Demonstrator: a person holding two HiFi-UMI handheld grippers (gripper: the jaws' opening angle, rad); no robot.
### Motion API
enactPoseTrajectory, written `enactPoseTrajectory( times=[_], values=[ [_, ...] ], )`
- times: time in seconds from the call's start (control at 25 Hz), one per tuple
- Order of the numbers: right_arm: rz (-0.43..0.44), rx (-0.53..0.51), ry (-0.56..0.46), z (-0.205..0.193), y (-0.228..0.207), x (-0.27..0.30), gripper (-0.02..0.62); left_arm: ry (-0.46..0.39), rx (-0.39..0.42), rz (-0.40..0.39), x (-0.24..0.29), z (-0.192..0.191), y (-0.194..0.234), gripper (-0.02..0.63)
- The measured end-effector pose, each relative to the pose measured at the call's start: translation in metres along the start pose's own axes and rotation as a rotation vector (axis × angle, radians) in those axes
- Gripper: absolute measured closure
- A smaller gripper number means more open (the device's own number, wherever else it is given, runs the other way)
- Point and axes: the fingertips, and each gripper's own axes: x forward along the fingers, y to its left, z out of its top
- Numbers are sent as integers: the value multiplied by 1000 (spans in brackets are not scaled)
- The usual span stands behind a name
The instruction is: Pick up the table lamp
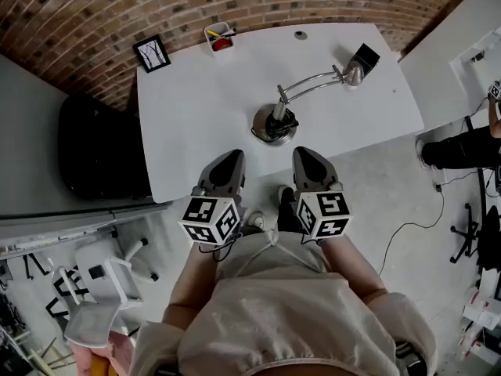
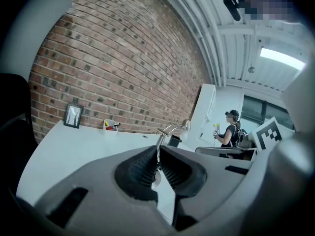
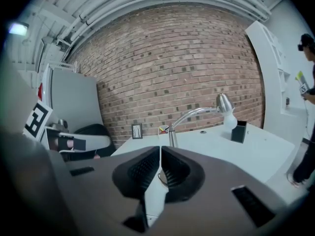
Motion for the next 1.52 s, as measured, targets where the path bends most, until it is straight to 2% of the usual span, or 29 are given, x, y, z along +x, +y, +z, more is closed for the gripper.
enactPoseTrajectory(
  times=[0.44,0.56,0.76,0.84,0.88,0.92,0.96,1.08,1.52],
  values=[
    [184,-103,104,13,-57,79,566,-38,-88,198,72,9,16,577],
    [264,-141,133,8,-64,89,566,-32,-120,267,81,-3,15,577],
    [422,-197,149,5,-49,97,565,-25,-174,353,82,-17,17,577],
    [431,-208,133,7,-43,102,561,-17,-183,372,81,-22,20,577],
    [435,-206,126,8,-40,105,531,-14,-188,379,80,-25,22,577],
    [441,-200,117,10,-36,107,445,-12,-195,385,79,-27,23,577],
    [444,-193,105,12,-32,109,409,-11,-204,388,79,-30,25,577],
    [427,-192,75,17,-25,118,370,-8,-234,384,80,-36,27,577],
    [333,-177,74,18,-9,167,353,52,-282,372,81,-57,63,577]
  ],
)
